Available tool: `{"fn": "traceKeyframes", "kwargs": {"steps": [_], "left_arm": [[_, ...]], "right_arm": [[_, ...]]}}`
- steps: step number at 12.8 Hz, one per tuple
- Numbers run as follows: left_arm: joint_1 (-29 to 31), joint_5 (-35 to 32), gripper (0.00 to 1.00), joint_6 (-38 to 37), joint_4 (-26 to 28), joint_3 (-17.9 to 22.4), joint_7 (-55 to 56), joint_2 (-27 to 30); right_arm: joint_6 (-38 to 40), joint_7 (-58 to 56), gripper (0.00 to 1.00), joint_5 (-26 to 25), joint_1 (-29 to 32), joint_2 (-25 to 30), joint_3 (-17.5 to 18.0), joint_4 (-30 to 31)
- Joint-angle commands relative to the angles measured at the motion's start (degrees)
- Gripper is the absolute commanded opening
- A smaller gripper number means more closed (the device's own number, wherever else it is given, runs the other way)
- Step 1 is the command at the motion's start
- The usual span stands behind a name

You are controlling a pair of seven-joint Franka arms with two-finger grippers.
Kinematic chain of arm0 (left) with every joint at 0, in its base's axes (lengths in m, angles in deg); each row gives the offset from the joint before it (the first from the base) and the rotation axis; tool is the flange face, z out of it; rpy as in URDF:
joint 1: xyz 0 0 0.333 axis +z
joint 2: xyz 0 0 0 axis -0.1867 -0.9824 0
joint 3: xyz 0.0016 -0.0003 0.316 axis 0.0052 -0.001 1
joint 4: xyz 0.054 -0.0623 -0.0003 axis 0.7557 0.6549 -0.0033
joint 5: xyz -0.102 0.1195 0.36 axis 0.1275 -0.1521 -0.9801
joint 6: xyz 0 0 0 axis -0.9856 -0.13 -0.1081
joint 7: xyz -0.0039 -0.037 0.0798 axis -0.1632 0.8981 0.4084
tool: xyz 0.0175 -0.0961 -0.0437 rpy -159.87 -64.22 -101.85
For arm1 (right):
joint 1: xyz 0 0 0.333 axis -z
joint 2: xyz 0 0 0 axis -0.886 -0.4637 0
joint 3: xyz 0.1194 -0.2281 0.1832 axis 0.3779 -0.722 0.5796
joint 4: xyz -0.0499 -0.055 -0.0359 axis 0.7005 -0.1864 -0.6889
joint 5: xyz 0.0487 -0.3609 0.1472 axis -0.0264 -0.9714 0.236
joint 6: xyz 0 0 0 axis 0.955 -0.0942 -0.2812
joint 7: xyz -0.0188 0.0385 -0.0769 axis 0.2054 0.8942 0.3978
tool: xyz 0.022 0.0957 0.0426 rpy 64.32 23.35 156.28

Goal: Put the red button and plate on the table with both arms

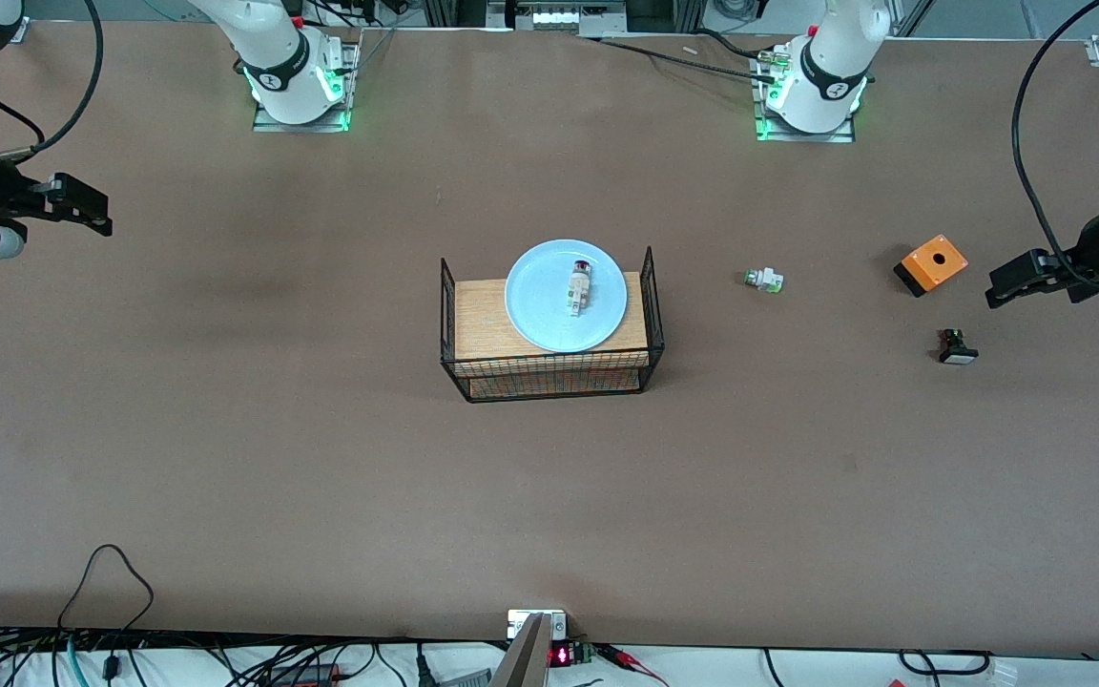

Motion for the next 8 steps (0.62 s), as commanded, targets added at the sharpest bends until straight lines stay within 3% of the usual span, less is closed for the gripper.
{"fn": "traceKeyframes", "kwargs": {"steps": [1, 5, 8], "left_arm": [[0.3, 0.6, 1.0, -1.4, -0.4, -0.1, -0.4, 0.5], [-0.5, 0.9, 1.0, -1.2, -3.2, -1.0, -0.6, 0.4], [-1.1, -1.2, 1.0, -3.9, -3.3, -6.3, -1.1, -0.1]], "right_arm": [[1.2, -0.6, 1.0, 1.0, 0.6, -0.6, 0.1, -1.3], [1.2, -0.6, 1.0, 0.9, 0.6, -0.6, 0.1, -1.3], [1.2, -0.6, 1.0, 1.0, 0.6, -0.6, 0.1, -1.3]]}}
